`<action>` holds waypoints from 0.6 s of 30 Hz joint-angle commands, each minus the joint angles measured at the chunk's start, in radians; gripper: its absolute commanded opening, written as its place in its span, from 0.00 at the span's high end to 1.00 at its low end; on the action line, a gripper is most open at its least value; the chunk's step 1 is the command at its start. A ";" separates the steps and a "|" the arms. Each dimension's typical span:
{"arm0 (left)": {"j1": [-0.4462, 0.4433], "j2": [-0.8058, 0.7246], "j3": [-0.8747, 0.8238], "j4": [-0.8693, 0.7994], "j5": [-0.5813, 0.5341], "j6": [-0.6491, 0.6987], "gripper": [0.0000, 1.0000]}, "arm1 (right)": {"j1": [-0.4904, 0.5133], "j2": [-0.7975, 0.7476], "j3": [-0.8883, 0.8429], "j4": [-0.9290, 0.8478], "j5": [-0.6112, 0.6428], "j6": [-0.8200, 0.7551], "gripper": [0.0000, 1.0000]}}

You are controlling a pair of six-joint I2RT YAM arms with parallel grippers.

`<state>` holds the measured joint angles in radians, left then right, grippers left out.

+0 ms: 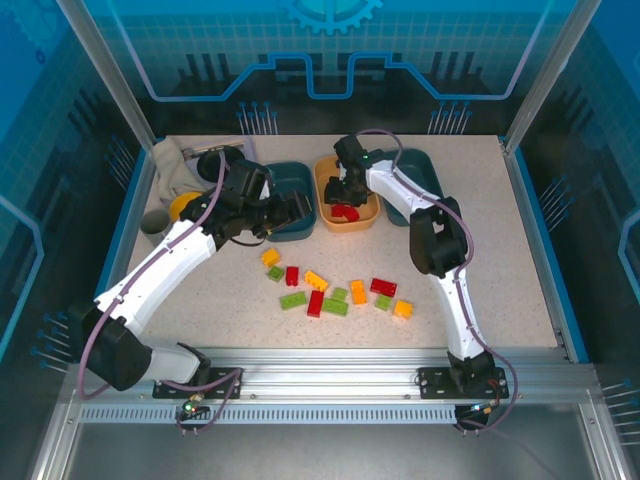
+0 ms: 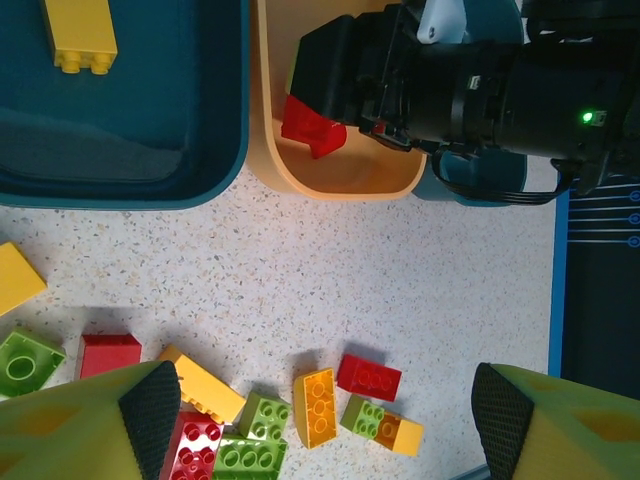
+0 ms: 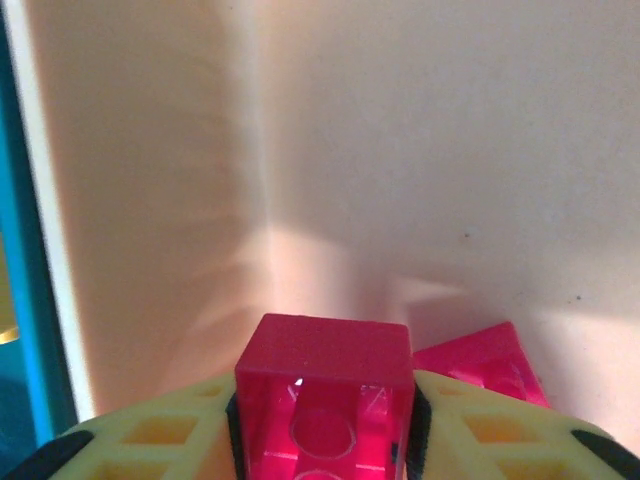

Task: Sort the legos into containers by color

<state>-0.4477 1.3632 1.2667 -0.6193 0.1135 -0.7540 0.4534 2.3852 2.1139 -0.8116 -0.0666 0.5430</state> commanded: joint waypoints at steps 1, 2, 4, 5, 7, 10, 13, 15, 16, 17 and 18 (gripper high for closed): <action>0.007 -0.023 -0.008 -0.045 -0.003 0.002 0.20 | -0.009 -0.001 0.054 -0.034 -0.026 0.008 0.51; 0.008 -0.023 -0.004 -0.063 -0.014 0.004 0.20 | -0.007 -0.013 0.059 -0.034 -0.023 0.005 0.51; 0.010 -0.021 0.007 -0.121 -0.050 0.005 0.20 | -0.003 -0.043 0.078 -0.037 -0.017 0.000 0.48; 0.014 -0.018 0.011 -0.145 -0.063 0.005 0.20 | -0.002 -0.053 0.082 -0.038 -0.012 -0.001 0.47; 0.030 -0.013 0.009 -0.201 -0.078 -0.001 0.20 | 0.005 -0.111 0.078 -0.041 0.003 -0.004 0.47; 0.080 -0.001 -0.023 -0.255 -0.076 -0.026 0.20 | 0.032 -0.227 -0.001 -0.005 0.048 -0.021 0.47; 0.127 0.015 -0.069 -0.255 -0.045 -0.047 0.20 | 0.089 -0.422 -0.255 0.198 0.073 -0.063 0.46; 0.144 0.034 -0.100 -0.226 -0.023 -0.054 0.20 | 0.139 -0.564 -0.461 0.365 0.070 -0.104 0.43; 0.149 0.051 -0.115 -0.209 -0.010 -0.059 0.20 | 0.164 -0.626 -0.567 0.451 0.056 -0.123 0.41; 0.151 0.066 -0.127 -0.191 -0.001 -0.065 0.20 | 0.181 -0.678 -0.652 0.516 0.039 -0.131 0.39; 0.153 0.085 -0.141 -0.171 0.001 -0.069 0.20 | 0.200 -0.725 -0.741 0.575 0.020 -0.131 0.38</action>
<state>-0.3027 1.4052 1.1618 -0.8066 0.0769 -0.7921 0.6064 1.7348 1.5383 -0.4736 -0.0128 0.4641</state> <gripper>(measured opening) 0.802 0.614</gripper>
